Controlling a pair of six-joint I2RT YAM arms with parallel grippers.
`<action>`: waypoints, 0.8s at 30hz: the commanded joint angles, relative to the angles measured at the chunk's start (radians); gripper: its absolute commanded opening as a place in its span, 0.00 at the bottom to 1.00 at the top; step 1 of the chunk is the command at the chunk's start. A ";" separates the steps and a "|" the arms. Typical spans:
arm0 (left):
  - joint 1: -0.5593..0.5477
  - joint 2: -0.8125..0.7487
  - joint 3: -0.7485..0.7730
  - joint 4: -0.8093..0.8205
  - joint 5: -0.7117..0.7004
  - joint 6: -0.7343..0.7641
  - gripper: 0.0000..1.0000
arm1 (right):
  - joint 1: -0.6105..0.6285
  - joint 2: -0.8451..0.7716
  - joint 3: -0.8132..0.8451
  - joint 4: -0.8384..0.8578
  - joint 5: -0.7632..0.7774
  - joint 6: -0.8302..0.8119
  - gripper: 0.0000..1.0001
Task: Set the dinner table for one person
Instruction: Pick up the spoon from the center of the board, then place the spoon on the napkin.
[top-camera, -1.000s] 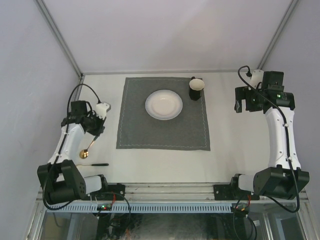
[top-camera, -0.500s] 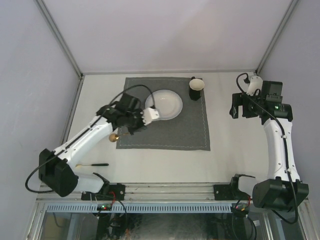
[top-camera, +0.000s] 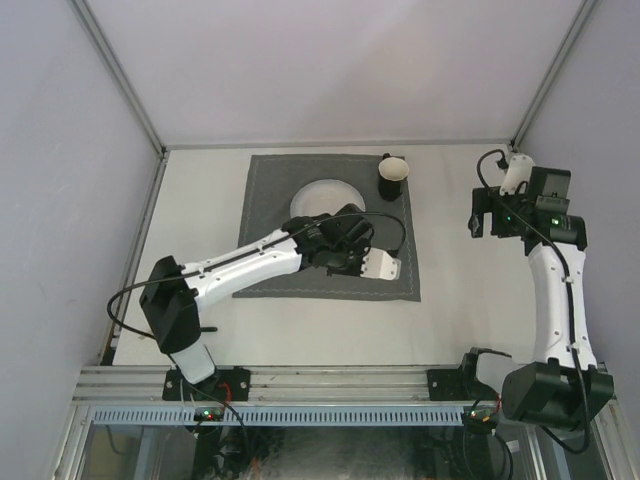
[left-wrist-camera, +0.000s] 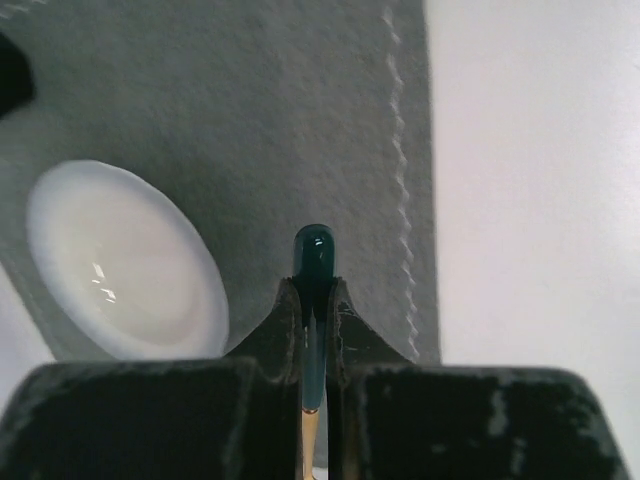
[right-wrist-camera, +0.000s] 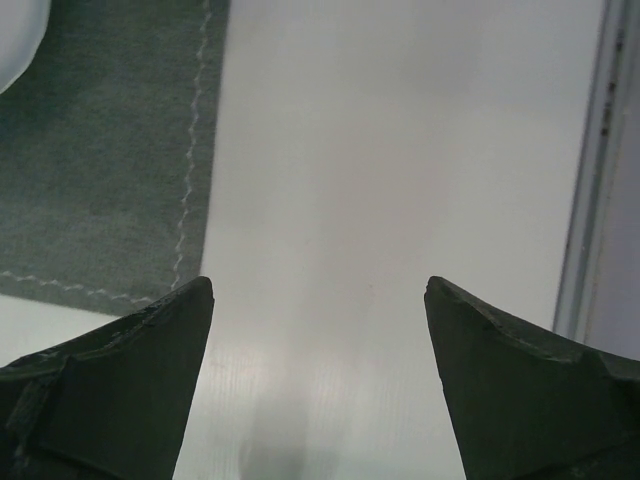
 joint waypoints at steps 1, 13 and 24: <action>0.003 -0.010 -0.019 0.339 -0.127 -0.015 0.00 | -0.098 -0.054 -0.009 0.072 0.051 -0.024 0.86; -0.011 0.144 0.049 0.757 -0.209 -0.396 0.00 | -0.494 -0.068 -0.011 0.052 -0.122 -0.106 0.86; -0.025 0.231 0.128 0.560 0.149 -0.359 0.00 | -0.536 -0.053 0.006 0.033 -0.142 -0.128 0.86</action>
